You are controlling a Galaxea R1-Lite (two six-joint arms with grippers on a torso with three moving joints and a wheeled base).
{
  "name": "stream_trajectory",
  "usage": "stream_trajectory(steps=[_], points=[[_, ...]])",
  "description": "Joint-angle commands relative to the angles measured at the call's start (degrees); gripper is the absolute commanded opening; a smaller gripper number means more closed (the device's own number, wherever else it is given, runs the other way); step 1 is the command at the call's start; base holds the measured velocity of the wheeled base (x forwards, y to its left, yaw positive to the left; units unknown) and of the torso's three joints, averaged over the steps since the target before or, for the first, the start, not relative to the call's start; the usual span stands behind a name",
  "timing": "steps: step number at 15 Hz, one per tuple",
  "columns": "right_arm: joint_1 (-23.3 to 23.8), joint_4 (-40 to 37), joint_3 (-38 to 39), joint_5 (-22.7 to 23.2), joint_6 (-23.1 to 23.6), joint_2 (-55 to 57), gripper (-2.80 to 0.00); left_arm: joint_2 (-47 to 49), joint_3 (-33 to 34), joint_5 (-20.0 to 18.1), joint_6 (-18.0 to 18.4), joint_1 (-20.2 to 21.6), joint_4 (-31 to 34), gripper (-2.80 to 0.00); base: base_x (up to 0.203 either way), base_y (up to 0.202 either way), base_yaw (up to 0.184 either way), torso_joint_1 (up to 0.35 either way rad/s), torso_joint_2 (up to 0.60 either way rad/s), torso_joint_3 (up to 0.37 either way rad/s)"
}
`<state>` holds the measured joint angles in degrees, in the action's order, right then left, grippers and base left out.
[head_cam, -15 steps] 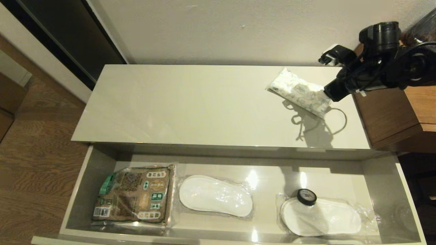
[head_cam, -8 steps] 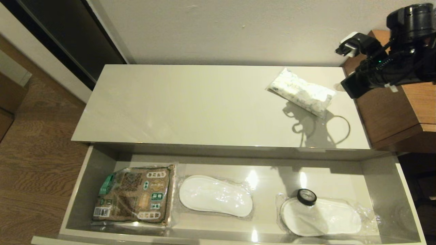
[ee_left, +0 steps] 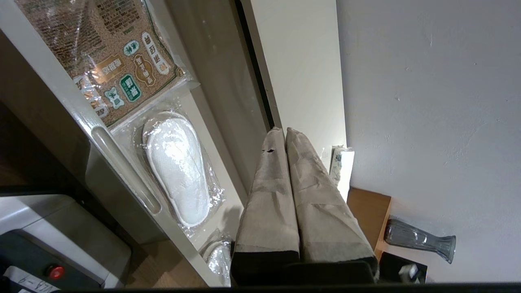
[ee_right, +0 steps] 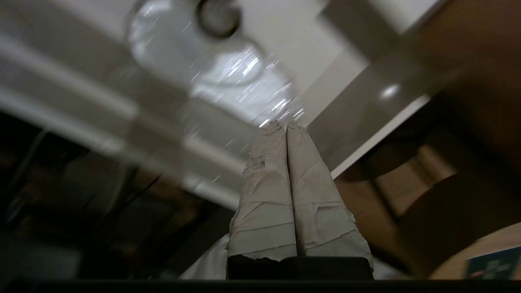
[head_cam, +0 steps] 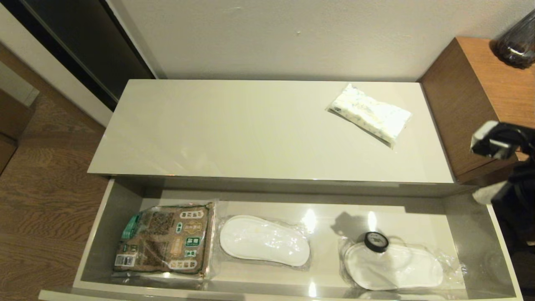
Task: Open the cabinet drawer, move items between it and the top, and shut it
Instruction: Close the drawer
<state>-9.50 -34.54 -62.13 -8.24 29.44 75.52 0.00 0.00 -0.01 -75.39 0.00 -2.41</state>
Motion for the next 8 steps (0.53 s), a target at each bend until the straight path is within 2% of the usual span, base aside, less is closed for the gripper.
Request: stream_trajectory(steps=[1, 2, 7, 8], points=[[-1.9, -4.2, 9.6, 3.1, -6.0, -5.8, -2.80, 0.1, 0.0, 0.0, -0.5, 0.0, 0.0, -2.80, 0.000, 0.000, 0.000, 0.000, 0.00, 0.000], [-2.3, -5.6, 12.1, 5.4, -9.2, -6.0, -2.80, 0.1, 0.0, 0.0, -0.5, 0.0, 0.0, -2.80, 0.000, 0.000, 0.000, 0.000, 0.00, 0.000], [-3.1, -6.2, 23.6, 9.1, -17.5, -5.6, -2.80, 0.1, 0.0, 0.0, -0.5, 0.0, 0.0, -2.80, 0.000, 0.000, 0.000, 0.000, 0.00, 0.000], [-3.1, -6.3, 25.2, 10.1, -21.1, -5.6, -2.80, 0.1, 0.0, 0.0, -0.5, 0.0, 0.0, -2.80, 0.000, 0.000, 0.000, 0.000, 0.00, 0.000]])
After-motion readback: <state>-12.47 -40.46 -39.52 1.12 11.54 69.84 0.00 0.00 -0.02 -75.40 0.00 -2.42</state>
